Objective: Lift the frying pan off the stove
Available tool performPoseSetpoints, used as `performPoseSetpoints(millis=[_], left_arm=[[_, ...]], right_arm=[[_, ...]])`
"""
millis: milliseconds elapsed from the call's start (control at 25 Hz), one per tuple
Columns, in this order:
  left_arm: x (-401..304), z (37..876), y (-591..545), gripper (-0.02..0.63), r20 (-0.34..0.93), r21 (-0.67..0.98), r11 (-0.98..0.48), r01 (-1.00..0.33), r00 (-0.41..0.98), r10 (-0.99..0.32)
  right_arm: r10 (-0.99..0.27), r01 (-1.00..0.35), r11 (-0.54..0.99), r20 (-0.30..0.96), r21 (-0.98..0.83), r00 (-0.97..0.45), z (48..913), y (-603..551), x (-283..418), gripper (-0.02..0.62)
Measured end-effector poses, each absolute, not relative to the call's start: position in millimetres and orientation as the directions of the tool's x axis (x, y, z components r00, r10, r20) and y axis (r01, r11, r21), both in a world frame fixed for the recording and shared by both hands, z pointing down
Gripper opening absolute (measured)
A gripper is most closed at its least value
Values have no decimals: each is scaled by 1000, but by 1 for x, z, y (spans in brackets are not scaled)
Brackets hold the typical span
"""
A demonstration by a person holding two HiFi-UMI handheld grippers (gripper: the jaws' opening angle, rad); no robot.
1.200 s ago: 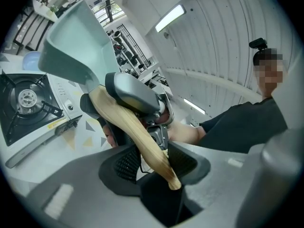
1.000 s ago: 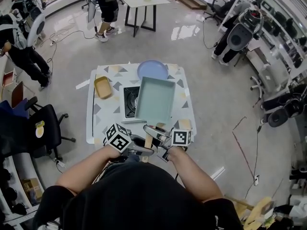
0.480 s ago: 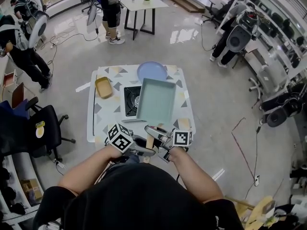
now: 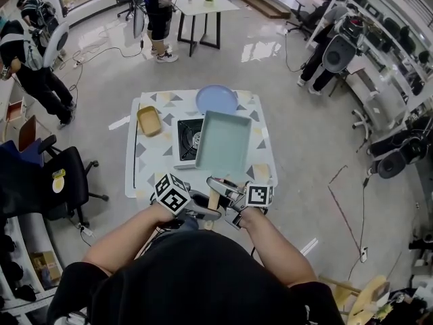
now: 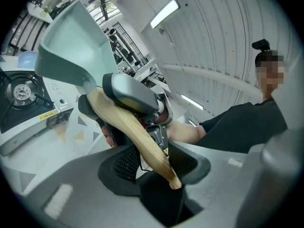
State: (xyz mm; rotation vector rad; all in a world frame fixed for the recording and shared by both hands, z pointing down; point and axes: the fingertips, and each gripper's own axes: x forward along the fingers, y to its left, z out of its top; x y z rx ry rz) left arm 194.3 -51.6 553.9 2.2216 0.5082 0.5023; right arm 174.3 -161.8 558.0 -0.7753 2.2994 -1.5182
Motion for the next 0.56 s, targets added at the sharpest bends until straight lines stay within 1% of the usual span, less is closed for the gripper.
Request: performPoseSetpoints(millis=[560], left_arm=[[196,559,-37,184,193,775,-603,188,839,509]], right_arm=[[-560,-284,297,75,-912,-825,564,-147,175,230]])
